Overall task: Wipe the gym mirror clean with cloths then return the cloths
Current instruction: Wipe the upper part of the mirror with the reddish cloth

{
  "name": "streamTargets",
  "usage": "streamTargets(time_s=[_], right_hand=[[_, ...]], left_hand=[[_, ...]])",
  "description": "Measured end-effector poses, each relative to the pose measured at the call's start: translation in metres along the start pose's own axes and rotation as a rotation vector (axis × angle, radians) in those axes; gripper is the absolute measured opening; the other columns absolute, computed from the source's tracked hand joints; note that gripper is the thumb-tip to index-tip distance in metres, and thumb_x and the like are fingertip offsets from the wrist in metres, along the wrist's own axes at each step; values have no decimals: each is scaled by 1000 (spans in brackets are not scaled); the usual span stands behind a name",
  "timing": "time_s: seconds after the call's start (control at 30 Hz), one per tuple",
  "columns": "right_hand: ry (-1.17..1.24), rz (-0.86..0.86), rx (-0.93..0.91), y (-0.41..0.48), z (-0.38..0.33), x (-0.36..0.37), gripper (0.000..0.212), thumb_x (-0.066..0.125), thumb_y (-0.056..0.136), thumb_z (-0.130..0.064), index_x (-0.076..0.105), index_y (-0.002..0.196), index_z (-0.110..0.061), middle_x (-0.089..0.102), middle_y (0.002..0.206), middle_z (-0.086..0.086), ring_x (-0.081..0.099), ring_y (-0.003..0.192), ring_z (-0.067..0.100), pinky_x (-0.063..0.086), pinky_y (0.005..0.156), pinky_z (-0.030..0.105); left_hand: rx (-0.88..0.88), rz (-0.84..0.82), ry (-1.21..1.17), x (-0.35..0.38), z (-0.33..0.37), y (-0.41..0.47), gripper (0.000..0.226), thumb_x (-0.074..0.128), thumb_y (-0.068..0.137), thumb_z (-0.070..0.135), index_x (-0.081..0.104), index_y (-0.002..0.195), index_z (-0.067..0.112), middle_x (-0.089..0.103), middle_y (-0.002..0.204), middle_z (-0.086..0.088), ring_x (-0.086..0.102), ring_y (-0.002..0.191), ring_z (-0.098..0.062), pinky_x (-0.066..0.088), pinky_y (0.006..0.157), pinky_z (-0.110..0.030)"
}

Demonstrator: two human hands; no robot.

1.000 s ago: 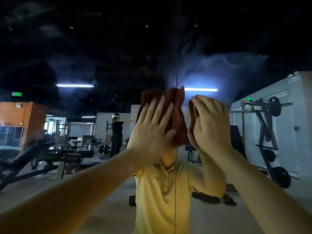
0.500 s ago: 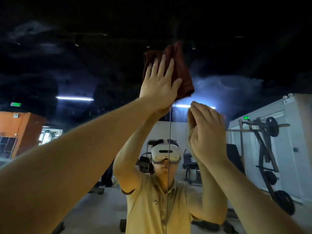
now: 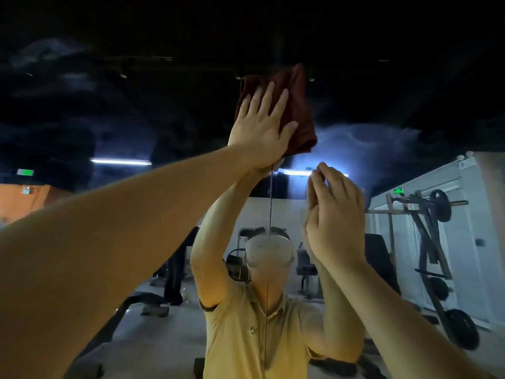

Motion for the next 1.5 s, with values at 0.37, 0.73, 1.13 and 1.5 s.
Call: streamTargets(time_s=[0.37,0.73,1.13,1.5], right_hand=[[-1,-18,173,-7,-19,1,47,45,95,-10,56,140,-1,51,153,16,38,145,31,19,126,46],[-40,-58,109,-15,-18,15,57,33,99,-21,43,151,2,39,160,20,30,153,34,22,126,59],[-105,-52,132,-13,-26,19,57,30,100,-25,41,150,2,39,155,23,32,148,40,27,122,61],[7,-61,128,-15,-21,14,56,33,101,-20,47,152,-3,45,160,13,30,155,26,23,127,53]], left_hand=[[150,-76,77,6,-119,-234,75,17,107,66,7,169,26,-3,177,-5,-8,163,-21,-2,131,-44],[85,39,-4,21,-9,-126,72,21,104,49,16,167,14,7,175,-14,7,162,-32,9,132,-51],[-395,90,1,-22,-194,-87,76,20,107,62,3,169,21,-3,177,-7,-2,163,-28,0,132,-46],[250,21,-31,24,-6,-111,64,16,112,48,9,168,18,-1,176,-9,-6,162,-25,1,132,-47]])
Point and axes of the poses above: each hand's wrist, its own y-axis towards the middle knuckle, its own x-axis out of the palm, z = x × y, the point moved 5 cm from there along y, towards the middle knuckle
